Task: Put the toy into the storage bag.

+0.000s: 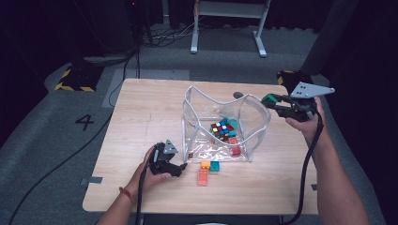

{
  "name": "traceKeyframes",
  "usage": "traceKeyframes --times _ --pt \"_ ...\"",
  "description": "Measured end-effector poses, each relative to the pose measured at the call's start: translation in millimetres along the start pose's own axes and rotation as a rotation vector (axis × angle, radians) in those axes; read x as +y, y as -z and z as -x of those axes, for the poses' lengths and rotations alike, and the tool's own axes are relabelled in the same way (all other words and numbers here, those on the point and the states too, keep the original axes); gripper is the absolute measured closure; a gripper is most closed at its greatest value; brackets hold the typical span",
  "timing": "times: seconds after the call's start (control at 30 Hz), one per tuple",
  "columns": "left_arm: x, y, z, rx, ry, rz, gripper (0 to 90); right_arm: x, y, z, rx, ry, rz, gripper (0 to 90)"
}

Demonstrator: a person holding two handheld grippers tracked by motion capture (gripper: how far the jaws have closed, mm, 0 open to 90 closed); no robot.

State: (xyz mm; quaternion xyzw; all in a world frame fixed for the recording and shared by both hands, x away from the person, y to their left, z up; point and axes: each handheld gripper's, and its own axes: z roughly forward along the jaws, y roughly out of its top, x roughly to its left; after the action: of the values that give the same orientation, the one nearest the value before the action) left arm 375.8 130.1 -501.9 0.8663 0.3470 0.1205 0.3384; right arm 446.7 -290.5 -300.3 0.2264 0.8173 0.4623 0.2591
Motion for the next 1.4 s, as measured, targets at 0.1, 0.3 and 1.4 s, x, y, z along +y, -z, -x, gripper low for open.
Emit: traceKeyframes --times 0.1,0.3,1.4 --pt "0.0 0.0 0.0 0.0 0.0 0.0 12.2 4.8 -4.5 -7.3 0.045 0.012 0.007 67.4" --pt "0.0 -0.1 0.4 0.003 0.004 0.0 12.2 10.0 -21.0 -21.4 0.131 0.068 -0.004 67.3" --pt "0.1 -0.3 0.6 0.0 0.007 0.0 12.0 22.2 -110.5 -22.9 0.233 0.151 -0.575 67.1"
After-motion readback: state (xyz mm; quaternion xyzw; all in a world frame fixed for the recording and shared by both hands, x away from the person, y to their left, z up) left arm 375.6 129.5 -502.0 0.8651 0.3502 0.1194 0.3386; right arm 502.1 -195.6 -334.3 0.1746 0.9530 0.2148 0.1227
